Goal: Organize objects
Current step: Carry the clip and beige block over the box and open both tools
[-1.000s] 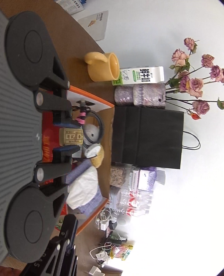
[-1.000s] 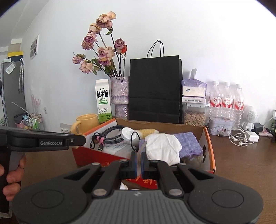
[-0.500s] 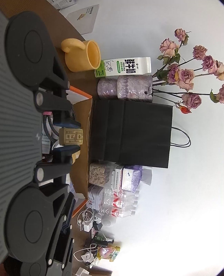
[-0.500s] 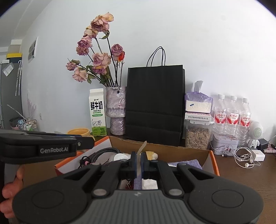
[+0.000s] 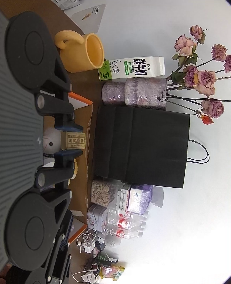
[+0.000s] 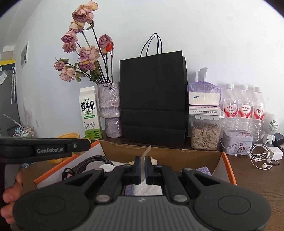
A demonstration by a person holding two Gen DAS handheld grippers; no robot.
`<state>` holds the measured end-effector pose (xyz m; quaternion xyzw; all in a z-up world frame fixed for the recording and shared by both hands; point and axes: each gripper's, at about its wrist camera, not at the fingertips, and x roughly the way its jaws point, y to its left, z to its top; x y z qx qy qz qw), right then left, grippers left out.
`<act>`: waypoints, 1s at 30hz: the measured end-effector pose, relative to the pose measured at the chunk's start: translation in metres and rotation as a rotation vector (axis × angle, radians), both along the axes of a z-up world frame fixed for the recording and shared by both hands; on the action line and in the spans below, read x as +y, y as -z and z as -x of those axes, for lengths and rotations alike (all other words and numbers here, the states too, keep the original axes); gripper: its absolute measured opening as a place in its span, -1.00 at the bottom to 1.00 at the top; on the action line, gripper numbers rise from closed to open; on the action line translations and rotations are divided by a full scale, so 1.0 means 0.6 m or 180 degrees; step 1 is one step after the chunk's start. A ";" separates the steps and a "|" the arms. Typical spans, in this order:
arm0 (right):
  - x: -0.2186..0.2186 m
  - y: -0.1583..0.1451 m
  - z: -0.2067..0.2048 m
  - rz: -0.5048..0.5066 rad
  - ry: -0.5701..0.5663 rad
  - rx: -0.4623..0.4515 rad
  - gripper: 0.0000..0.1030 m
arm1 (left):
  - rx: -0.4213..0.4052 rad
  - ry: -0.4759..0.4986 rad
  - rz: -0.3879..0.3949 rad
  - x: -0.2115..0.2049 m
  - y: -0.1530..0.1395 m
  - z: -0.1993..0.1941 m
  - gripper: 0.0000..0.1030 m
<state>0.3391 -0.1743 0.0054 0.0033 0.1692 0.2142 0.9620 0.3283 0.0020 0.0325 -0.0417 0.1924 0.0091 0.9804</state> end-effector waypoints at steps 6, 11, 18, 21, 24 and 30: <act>-0.004 0.013 -0.009 0.0053 0.0045 0.0045 -0.93 | 0.0051 -0.0011 -0.0040 0.008 0.010 -0.009 -0.58; -0.002 0.017 -0.007 0.0095 0.0047 0.0060 -0.91 | 0.0005 0.0022 -0.0100 0.004 0.010 -0.004 -0.57; -0.006 0.019 -0.009 0.0107 0.0134 0.0128 0.57 | -0.0196 -0.0174 -0.0167 0.006 0.007 0.010 1.00; 0.000 0.020 -0.001 0.0168 0.0217 0.0002 1.00 | -0.0170 -0.0145 -0.0152 0.006 0.008 0.011 1.00; 0.000 0.018 0.000 0.0161 0.0213 0.0006 1.00 | -0.0159 -0.0127 -0.0166 0.004 0.010 0.012 1.00; -0.001 0.020 -0.002 0.0184 0.0257 0.0028 1.00 | -0.0148 -0.0130 -0.0165 0.004 0.012 0.013 1.00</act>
